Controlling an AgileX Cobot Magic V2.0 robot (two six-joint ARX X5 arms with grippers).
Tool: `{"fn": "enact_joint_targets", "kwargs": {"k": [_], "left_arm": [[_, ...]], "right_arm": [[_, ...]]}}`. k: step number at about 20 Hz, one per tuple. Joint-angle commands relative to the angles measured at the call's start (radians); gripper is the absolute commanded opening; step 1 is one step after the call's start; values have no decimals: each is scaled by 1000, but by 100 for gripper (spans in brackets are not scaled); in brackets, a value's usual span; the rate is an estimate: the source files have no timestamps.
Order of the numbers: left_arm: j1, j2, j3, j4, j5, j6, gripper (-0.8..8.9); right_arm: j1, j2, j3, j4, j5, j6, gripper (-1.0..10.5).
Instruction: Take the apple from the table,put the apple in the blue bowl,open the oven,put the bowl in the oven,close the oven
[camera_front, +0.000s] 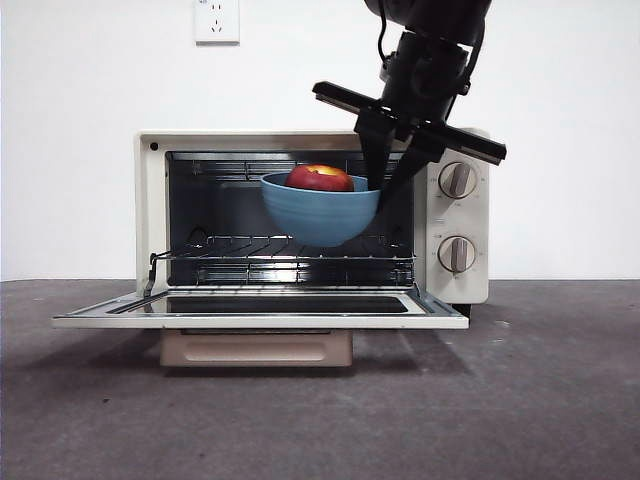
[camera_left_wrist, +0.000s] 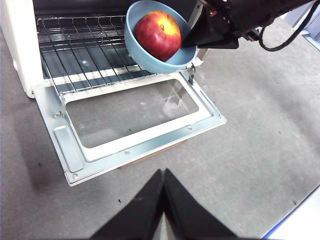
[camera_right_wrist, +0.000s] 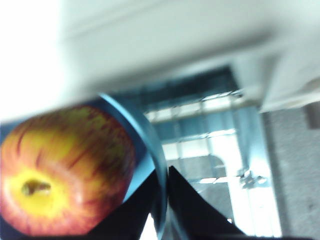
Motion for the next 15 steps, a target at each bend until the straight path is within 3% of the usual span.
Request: {"fn": "enact_joint_targets", "kwargs": {"k": [1,10,15], "left_arm": [[-5,6,7,10,4,9,7],[-5,6,7,11,4,9,7],[-5,6,7,8,4,8,7]], "right_arm": [[-5,21,31,18,9,17,3],[-13,28,31,25,51,14,10],[-11,28,31,24,51,6,114]]}}
